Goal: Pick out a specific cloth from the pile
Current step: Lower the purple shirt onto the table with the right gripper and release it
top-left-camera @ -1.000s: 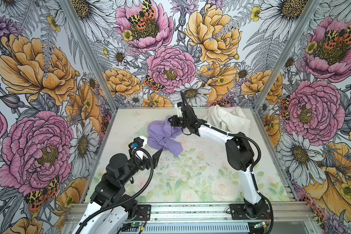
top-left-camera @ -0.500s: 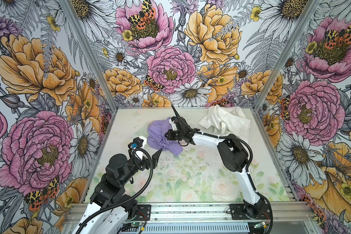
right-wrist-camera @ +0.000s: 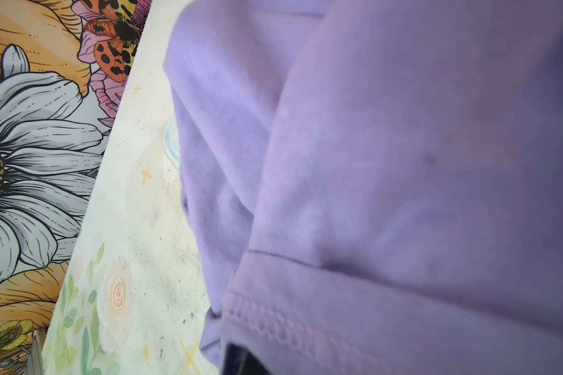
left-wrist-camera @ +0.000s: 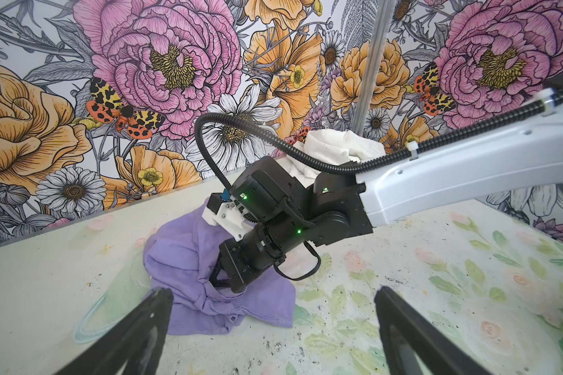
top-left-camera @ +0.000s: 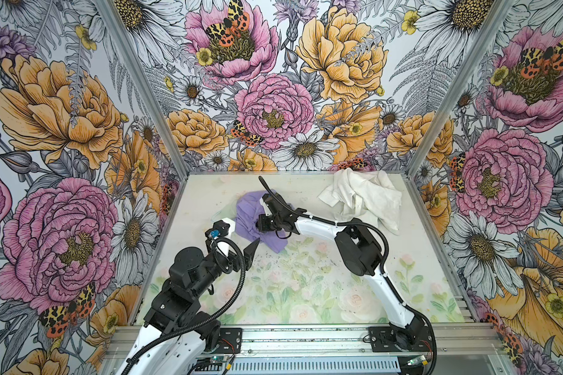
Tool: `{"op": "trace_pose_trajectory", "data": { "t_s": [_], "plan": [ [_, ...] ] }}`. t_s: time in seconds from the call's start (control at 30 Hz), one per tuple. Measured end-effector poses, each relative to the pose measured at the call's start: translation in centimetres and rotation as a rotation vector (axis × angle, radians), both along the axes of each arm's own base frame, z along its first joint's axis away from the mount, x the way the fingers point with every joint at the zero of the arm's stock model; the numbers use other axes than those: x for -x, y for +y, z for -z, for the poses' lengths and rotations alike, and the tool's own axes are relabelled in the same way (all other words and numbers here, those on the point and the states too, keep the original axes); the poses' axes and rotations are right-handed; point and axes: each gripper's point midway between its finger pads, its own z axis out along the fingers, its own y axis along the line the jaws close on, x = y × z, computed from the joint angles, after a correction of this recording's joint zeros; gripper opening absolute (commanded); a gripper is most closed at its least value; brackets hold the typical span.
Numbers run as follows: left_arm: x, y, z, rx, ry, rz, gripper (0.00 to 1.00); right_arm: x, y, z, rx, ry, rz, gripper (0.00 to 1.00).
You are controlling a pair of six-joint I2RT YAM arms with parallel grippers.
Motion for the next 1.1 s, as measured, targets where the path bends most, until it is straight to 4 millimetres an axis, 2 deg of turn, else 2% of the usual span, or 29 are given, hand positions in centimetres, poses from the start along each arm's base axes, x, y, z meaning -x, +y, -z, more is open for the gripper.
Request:
{"op": "trace_pose_trajectory", "data": {
  "t_s": [0.2, 0.4, 0.57, 0.7, 0.93, 1.1],
  "plan": [
    [0.0, 0.0, 0.1, -0.003, 0.001, -0.002, 0.99, -0.2, 3.3, -0.3, -0.033, -0.020, -0.046, 0.11],
    [-0.1, 0.1, 0.1, -0.003, 0.001, -0.005, 0.99, -1.5, 5.1, -1.9, -0.077, -0.056, -0.051, 0.14],
    [-0.1, 0.1, 0.1, -0.003, 0.001, -0.006, 0.99, -2.8, 5.0, -3.4, -0.100, -0.074, -0.021, 0.14],
    [-0.1, 0.1, 0.1, -0.003, 0.001, -0.006, 0.99, -4.5, 4.1, -4.2, -0.111, -0.088, 0.024, 0.16],
    [-0.1, 0.2, 0.1, -0.002, 0.000, -0.007, 0.99, -6.5, 2.2, -4.3, -0.114, -0.081, 0.071, 0.37],
    [-0.1, 0.2, 0.1, -0.002, 0.000, -0.007, 0.99, -6.3, 2.2, -4.2, -0.114, -0.077, 0.058, 0.49]
  ]
}}
